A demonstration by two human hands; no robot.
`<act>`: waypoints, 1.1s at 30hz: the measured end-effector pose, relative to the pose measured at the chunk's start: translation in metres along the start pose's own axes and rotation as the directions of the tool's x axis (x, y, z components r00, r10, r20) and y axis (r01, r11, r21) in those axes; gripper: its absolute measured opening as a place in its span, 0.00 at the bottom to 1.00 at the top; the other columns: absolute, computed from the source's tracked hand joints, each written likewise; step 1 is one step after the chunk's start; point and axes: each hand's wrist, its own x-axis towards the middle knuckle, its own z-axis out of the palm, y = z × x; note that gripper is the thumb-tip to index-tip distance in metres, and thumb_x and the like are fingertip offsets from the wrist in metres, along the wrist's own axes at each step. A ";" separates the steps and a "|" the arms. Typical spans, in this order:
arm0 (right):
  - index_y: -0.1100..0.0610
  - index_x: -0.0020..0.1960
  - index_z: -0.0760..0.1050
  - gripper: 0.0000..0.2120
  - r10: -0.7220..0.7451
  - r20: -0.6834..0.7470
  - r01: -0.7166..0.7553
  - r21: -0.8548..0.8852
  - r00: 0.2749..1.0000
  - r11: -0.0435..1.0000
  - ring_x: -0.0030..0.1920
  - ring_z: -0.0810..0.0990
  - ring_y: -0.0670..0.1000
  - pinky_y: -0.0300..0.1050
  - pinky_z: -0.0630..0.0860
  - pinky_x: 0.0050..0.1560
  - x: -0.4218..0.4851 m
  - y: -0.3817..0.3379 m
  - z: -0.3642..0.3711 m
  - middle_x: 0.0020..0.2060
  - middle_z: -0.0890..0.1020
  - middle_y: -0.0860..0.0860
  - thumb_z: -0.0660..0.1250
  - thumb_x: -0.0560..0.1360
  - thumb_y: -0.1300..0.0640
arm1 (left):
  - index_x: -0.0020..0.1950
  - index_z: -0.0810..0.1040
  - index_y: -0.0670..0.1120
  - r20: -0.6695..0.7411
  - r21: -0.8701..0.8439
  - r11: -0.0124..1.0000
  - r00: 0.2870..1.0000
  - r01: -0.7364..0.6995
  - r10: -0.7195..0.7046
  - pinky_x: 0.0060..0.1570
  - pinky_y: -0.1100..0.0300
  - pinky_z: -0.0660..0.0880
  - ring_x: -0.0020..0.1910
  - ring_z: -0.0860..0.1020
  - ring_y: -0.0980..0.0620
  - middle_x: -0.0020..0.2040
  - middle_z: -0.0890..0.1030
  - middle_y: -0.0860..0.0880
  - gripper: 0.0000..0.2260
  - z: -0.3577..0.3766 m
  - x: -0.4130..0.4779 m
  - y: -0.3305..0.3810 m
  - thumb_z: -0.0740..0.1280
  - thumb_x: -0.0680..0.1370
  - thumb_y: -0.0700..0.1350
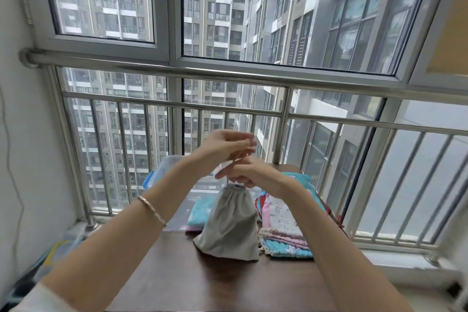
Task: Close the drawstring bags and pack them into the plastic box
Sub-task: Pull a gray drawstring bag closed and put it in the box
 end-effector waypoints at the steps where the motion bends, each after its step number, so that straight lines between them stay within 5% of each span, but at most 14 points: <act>1: 0.68 0.51 0.80 0.11 -0.013 -0.001 0.013 0.023 1.000 1.000 0.26 0.62 0.43 0.34 0.57 0.27 -0.001 0.000 0.001 0.24 0.71 0.43 0.63 0.78 0.62 | 0.59 0.80 0.44 0.020 0.103 0.993 0.998 0.053 -0.056 0.40 0.57 0.80 0.44 0.83 0.45 0.51 0.84 0.42 0.11 0.003 0.003 -0.005 0.67 0.78 0.44; 4: 0.66 0.47 0.79 0.11 -0.008 -0.058 0.013 0.092 0.998 0.996 0.26 0.65 0.44 0.34 0.58 0.26 -0.005 0.005 -0.001 0.29 0.76 0.50 0.62 0.80 0.59 | 0.65 0.74 0.44 0.040 0.241 0.961 0.988 0.135 -0.149 0.37 0.55 0.77 0.41 0.79 0.42 0.51 0.81 0.38 0.22 0.011 0.003 -0.022 0.54 0.81 0.58; 8: 0.60 0.41 0.74 0.13 0.014 -0.104 0.009 0.216 0.994 0.976 0.24 0.70 0.45 0.34 0.62 0.23 -0.012 0.007 -0.002 0.30 0.78 0.54 0.60 0.81 0.56 | 0.58 0.71 0.41 0.019 0.312 0.948 0.998 -0.066 0.063 0.45 0.45 0.78 0.41 0.76 0.47 0.47 0.76 0.40 0.26 0.020 -0.004 -0.035 0.48 0.81 0.61; 10: 0.59 0.41 0.74 0.14 0.001 -0.150 0.030 0.201 0.989 0.979 0.22 0.72 0.43 0.32 0.62 0.22 -0.014 0.006 0.000 0.30 0.78 0.55 0.60 0.82 0.55 | 0.61 0.69 0.37 0.033 0.330 0.933 0.989 -0.145 0.142 0.36 0.53 0.79 0.34 0.75 0.51 0.42 0.74 0.42 0.30 0.021 -0.007 -0.039 0.49 0.79 0.63; 14: 0.60 0.44 0.74 0.13 -0.036 -0.221 0.081 0.197 0.975 0.977 0.20 0.68 0.44 0.34 0.60 0.21 -0.018 0.007 0.002 0.29 0.77 0.56 0.59 0.82 0.52 | 0.63 0.70 0.42 -0.004 0.330 0.921 0.976 -0.206 0.220 0.46 0.63 0.73 0.43 0.76 0.59 0.46 0.76 0.51 0.42 0.017 -0.009 -0.045 0.51 0.68 0.76; 17: 0.61 0.45 0.73 0.11 -0.044 -0.285 0.123 0.263 0.957 0.957 0.21 0.71 0.43 0.32 0.65 0.22 -0.020 0.005 0.004 0.26 0.76 0.52 0.59 0.82 0.57 | 0.51 0.75 0.36 -0.002 0.261 0.935 0.968 -0.241 0.251 0.40 0.60 0.71 0.37 0.72 0.55 0.39 0.74 0.49 0.36 0.014 -0.007 -0.047 0.56 0.73 0.70; 21: 0.62 0.44 0.72 0.11 -0.060 -0.332 0.153 0.261 0.941 0.953 0.20 0.70 0.41 0.30 0.63 0.21 -0.021 0.002 0.003 0.28 0.72 0.55 0.56 0.83 0.60 | 0.52 0.81 0.39 -0.067 0.170 0.964 0.974 -0.204 0.218 0.42 0.58 0.73 0.40 0.74 0.50 0.42 0.80 0.43 0.15 0.007 -0.009 -0.041 0.66 0.76 0.51; 25: 0.63 0.42 0.73 0.13 -0.083 -0.340 0.167 0.226 0.937 0.960 0.20 0.65 0.41 0.30 0.60 0.22 -0.020 0.005 0.002 0.25 0.71 0.53 0.56 0.83 0.60 | 0.53 0.84 0.45 -0.020 0.306 0.926 0.971 -0.222 0.240 0.37 0.62 0.70 0.35 0.73 0.53 0.40 0.83 0.40 0.18 -0.001 -0.011 -0.041 0.66 0.75 0.58; 28: 0.68 0.49 0.77 0.14 -0.093 -0.378 0.176 0.192 0.921 0.966 0.21 0.65 0.42 0.32 0.61 0.23 -0.017 0.009 -0.002 0.27 0.72 0.53 0.58 0.82 0.60 | 0.50 0.85 0.47 0.019 0.373 0.906 0.978 -0.202 0.210 0.39 0.57 0.70 0.36 0.74 0.52 0.39 0.81 0.34 0.22 -0.006 -0.011 -0.045 0.65 0.73 0.65; 30: 0.69 0.53 0.78 0.15 -0.096 -0.394 0.178 0.176 0.914 0.968 0.22 0.67 0.41 0.31 0.63 0.23 -0.018 0.009 -0.005 0.28 0.72 0.54 0.57 0.82 0.60 | 0.49 0.85 0.44 0.058 0.417 0.890 0.982 -0.185 0.177 0.30 0.63 0.65 0.25 0.67 0.56 0.24 0.74 0.47 0.19 -0.008 -0.015 -0.045 0.66 0.75 0.59; 33: 0.69 0.54 0.78 0.15 -0.104 -0.390 0.181 0.164 0.915 0.970 0.22 0.69 0.40 0.30 0.64 0.24 -0.020 0.006 -0.007 0.25 0.72 0.51 0.57 0.82 0.61 | 0.47 0.85 0.41 0.105 0.417 0.897 0.988 -0.148 0.114 0.26 0.67 0.57 0.22 0.59 0.58 0.21 0.64 0.57 0.14 -0.005 -0.019 -0.043 0.67 0.77 0.52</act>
